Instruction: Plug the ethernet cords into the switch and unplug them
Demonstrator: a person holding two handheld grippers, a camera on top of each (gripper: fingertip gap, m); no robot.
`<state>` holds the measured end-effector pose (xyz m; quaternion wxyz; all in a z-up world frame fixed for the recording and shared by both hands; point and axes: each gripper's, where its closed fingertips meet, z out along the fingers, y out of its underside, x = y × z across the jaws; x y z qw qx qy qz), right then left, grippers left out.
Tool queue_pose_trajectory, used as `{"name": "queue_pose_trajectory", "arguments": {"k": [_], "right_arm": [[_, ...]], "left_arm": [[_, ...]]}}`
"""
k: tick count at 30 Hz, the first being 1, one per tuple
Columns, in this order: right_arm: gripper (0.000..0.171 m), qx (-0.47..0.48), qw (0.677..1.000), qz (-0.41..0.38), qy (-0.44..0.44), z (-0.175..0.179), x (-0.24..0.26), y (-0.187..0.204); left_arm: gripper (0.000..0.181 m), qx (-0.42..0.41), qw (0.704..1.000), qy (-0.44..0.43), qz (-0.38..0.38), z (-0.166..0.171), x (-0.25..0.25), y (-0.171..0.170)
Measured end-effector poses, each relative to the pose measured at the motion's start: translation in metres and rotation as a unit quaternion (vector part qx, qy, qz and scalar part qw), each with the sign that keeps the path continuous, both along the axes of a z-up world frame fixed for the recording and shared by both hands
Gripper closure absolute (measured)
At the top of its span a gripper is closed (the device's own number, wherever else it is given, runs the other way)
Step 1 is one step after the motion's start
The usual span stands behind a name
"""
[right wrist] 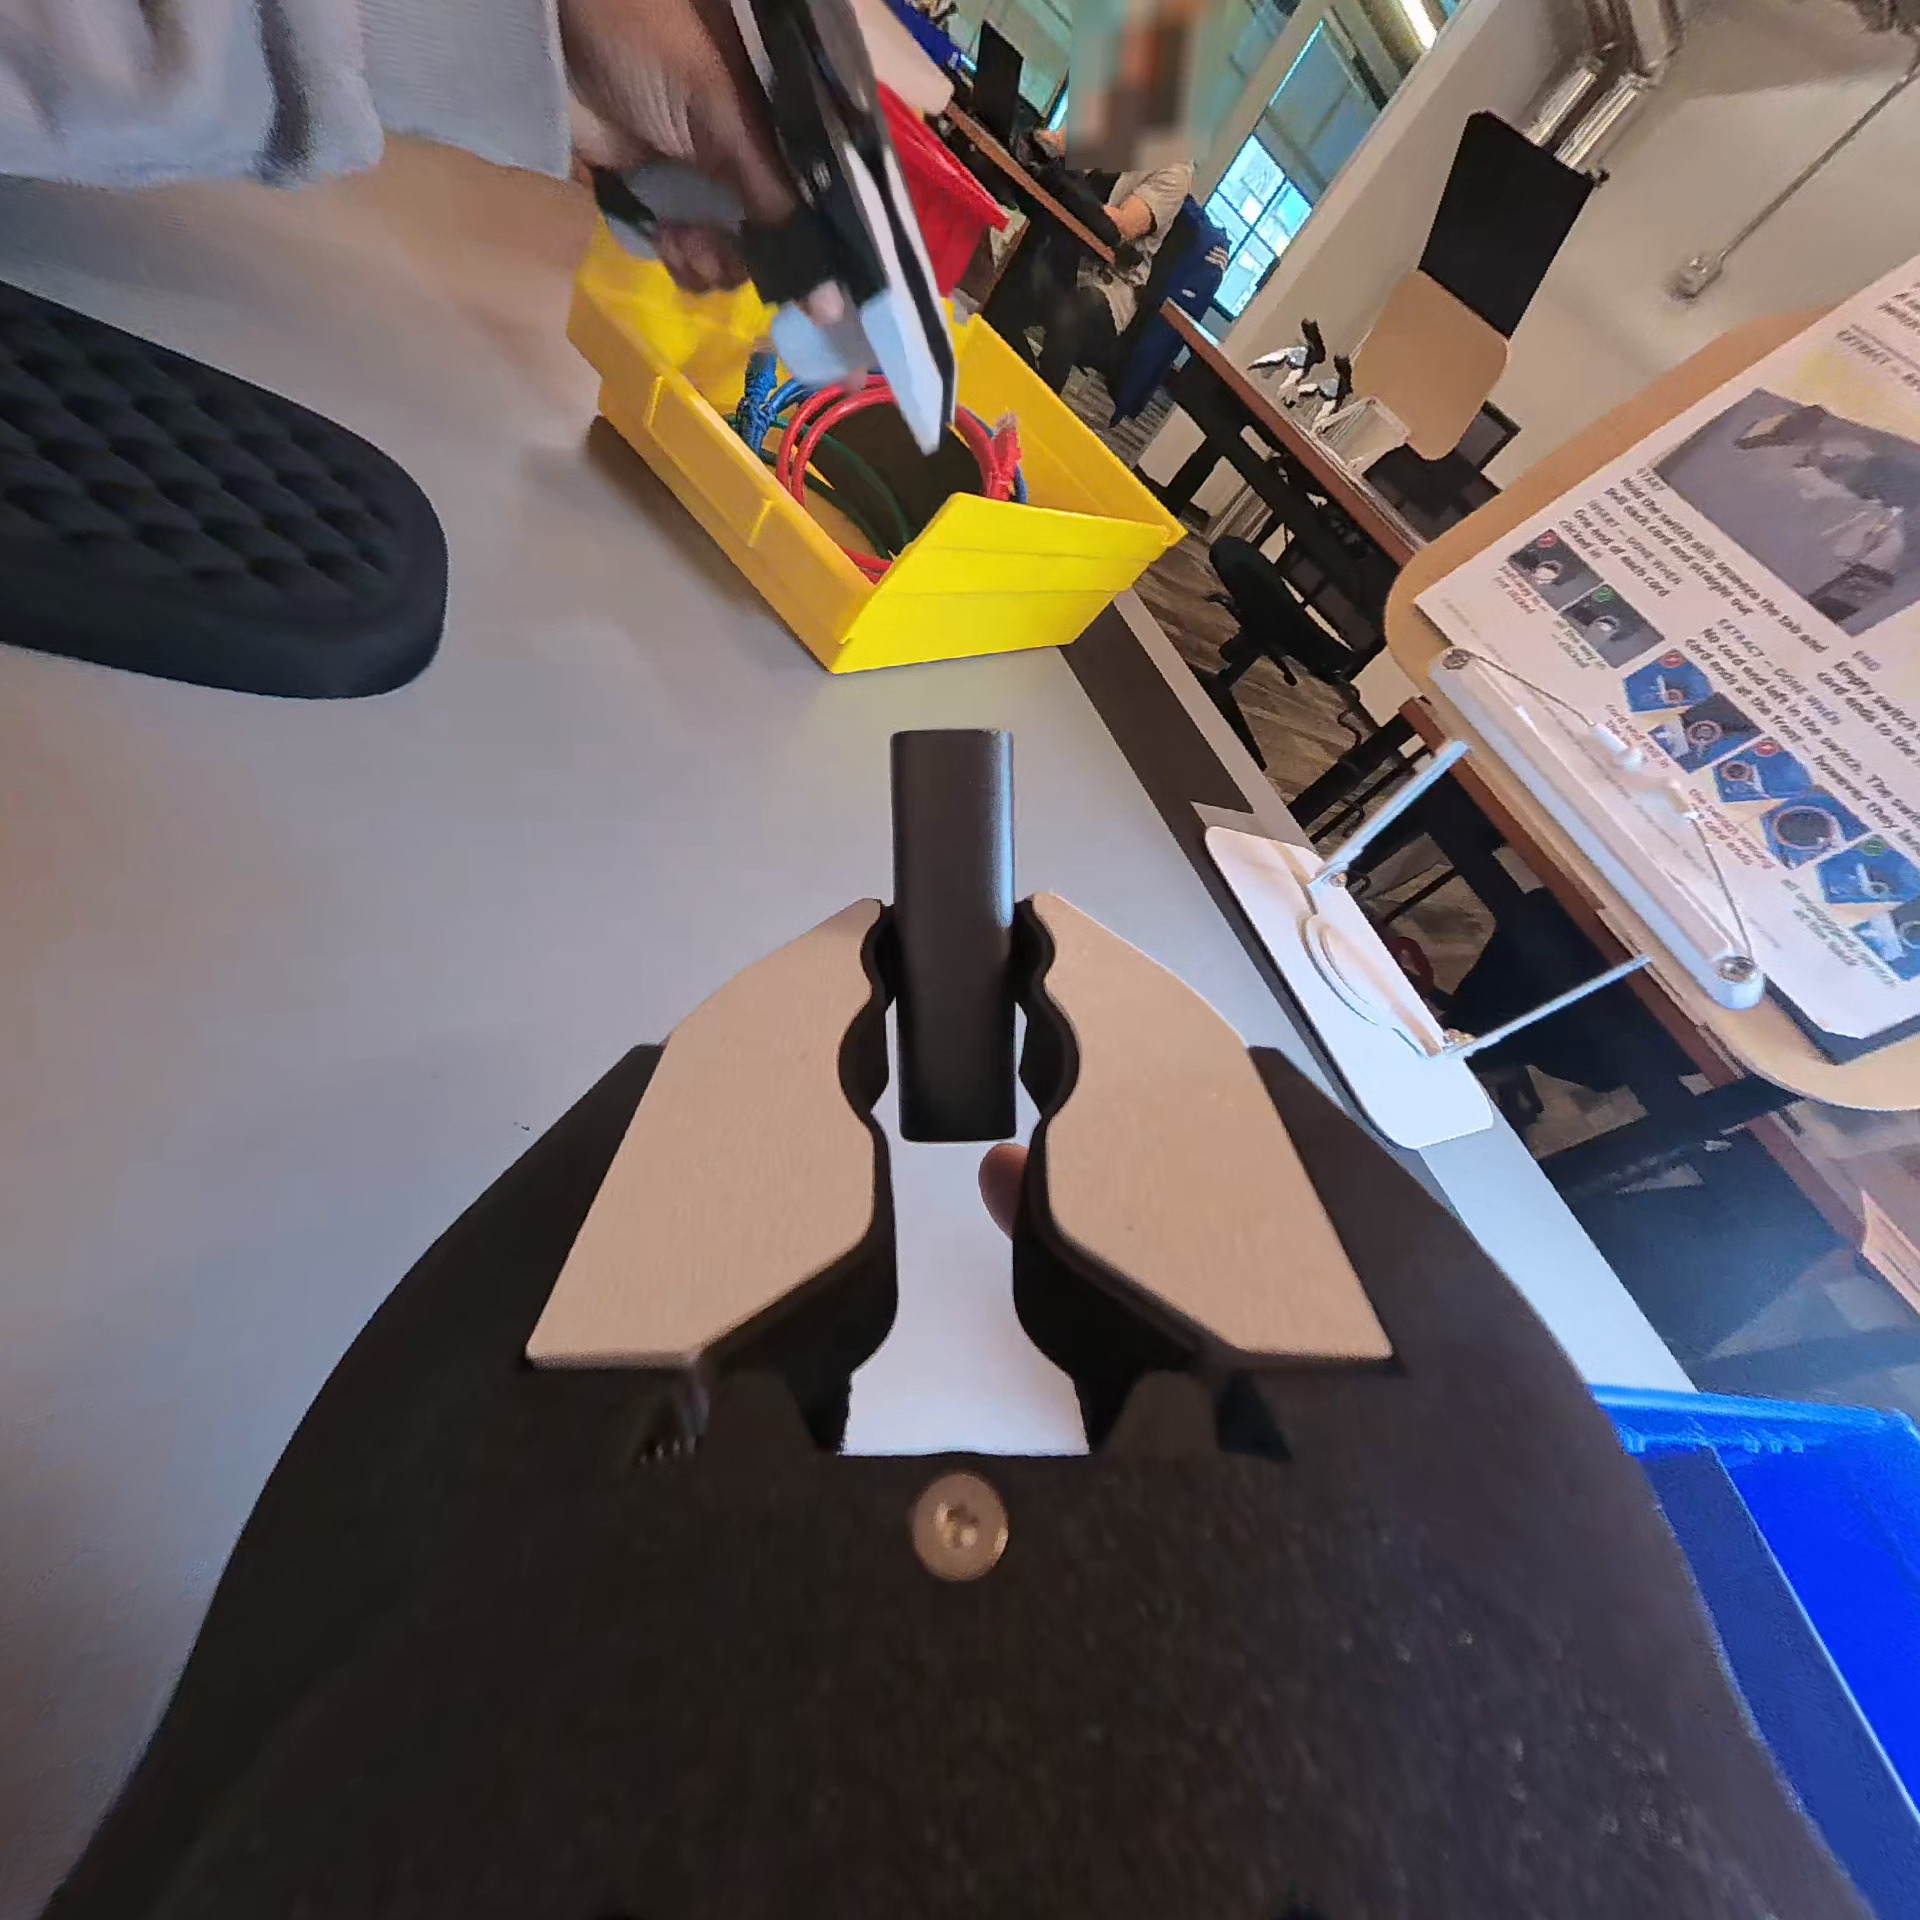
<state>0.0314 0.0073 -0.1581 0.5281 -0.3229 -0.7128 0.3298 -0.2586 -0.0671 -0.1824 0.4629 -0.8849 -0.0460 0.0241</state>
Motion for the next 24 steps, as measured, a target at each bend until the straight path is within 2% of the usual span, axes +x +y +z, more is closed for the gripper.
{"name": "queue_pose_trajectory", "arguments": {"k": [1,4,5,7,11,14,19,24], "right_arm": [[0.150,0.001,1.000,0.002,-0.001,-0.001,0.000,-0.002],[0.150,0.006,1.000,0.005,-0.007,-0.005,0.001,-0.006],[0.150,0.007,1.000,0.006,-0.009,-0.007,0.002,-0.007],[0.150,0.007,1.000,0.009,-0.012,-0.008,0.004,-0.008],[0.150,0.004,1.000,0.015,-0.006,-0.004,0.007,-0.008],[0.150,0.002,1.000,0.017,-0.001,-0.002,0.009,-0.007],[0.150,0.000,1.000,0.011,0.006,0.001,0.009,-0.003],[0.150,0.008,1.000,-0.001,0.016,0.005,0.008,0.002]], "left_arm": [[0.136,-0.023,1.000,-0.006,0.002,-0.014,-0.001,0.005],[0.135,-0.071,0.997,-0.024,0.017,-0.039,-0.006,0.019],[0.136,-0.075,0.996,-0.040,0.014,-0.042,-0.005,0.025],[0.150,-0.088,0.995,-0.055,0.012,-0.047,-0.007,0.031],[0.156,-0.094,0.994,-0.062,-0.007,-0.048,-0.006,0.031],[0.158,-0.069,0.996,-0.053,-0.003,-0.028,-0.007,0.024],[0.162,-0.034,0.999,0.019,-0.005,0.032,-0.008,-0.003],[0.175,-0.053,0.989,0.084,-0.107,0.075,0.045,-0.027]]}}
